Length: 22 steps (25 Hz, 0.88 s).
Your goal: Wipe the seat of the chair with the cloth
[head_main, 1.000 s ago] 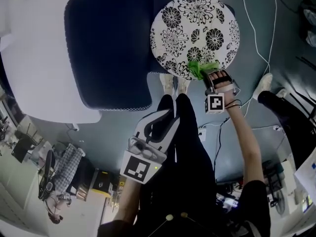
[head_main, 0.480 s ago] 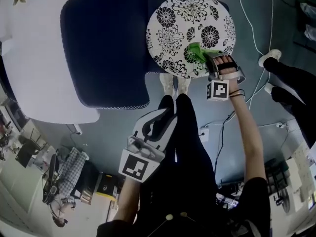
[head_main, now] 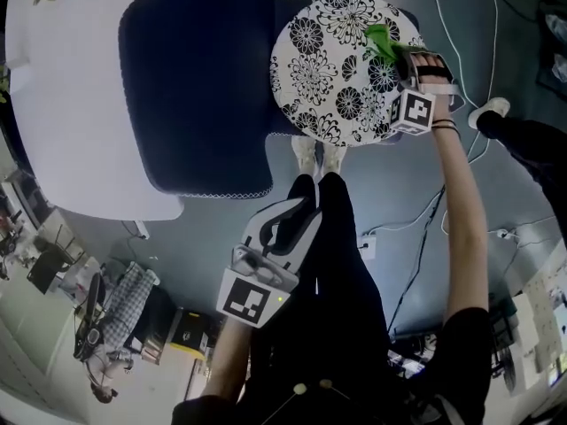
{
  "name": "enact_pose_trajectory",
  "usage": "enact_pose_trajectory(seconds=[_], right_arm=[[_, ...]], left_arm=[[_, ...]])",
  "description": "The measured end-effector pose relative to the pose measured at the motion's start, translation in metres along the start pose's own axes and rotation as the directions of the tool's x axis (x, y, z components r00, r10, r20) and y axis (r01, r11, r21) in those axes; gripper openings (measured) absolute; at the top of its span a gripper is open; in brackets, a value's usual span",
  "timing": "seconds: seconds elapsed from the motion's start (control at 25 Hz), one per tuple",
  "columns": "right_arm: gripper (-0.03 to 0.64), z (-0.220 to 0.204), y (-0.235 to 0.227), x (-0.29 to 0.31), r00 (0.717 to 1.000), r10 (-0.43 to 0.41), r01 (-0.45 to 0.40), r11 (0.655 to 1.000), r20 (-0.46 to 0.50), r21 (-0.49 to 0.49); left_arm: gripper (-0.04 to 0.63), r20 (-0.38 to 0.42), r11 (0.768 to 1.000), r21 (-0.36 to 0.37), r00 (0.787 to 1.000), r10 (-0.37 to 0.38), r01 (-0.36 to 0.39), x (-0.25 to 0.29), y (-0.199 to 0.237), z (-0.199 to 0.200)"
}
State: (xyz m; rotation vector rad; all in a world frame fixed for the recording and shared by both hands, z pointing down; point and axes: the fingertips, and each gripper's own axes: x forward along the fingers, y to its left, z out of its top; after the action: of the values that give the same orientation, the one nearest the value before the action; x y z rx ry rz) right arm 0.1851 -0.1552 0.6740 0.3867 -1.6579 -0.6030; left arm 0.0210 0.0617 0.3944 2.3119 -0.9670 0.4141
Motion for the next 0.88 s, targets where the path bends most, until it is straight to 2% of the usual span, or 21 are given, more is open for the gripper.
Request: enact_pose_trajectory(seconds=[0.2, 0.36, 0.64, 0.88], right_arm=[[0.051, -0.01, -0.044, 0.016, 0.998, -0.052, 0.053, 0.998, -0.019, 0.046], [0.051, -0.02, -0.048, 0.024, 0.999, -0.036, 0.039, 0.994, -0.04, 0.102], [0.052, -0.025, -0.016, 0.026, 0.997, 0.038, -0.032, 0.995, -0.067, 0.097], [0.052, -0.014, 0.023, 0.007, 0.996, 0.067, -0.063, 0.995, -0.053, 0.071]], left_arm=[[0.077, -0.013, 1.0, -0.016, 1.0, 0.009, -0.01, 0.002, 0.001, -0.007], [0.077, -0.026, 1.0, -0.003, 1.0, -0.002, 0.002, 0.003, -0.004, -0.008], [0.077, -0.026, 1.0, -0.015, 1.0, 0.014, -0.015, 0.002, 0.001, -0.007], [0.077, -0.025, 1.0, -0.008, 1.0, 0.013, -0.014, 0.004, 0.003, -0.008]])
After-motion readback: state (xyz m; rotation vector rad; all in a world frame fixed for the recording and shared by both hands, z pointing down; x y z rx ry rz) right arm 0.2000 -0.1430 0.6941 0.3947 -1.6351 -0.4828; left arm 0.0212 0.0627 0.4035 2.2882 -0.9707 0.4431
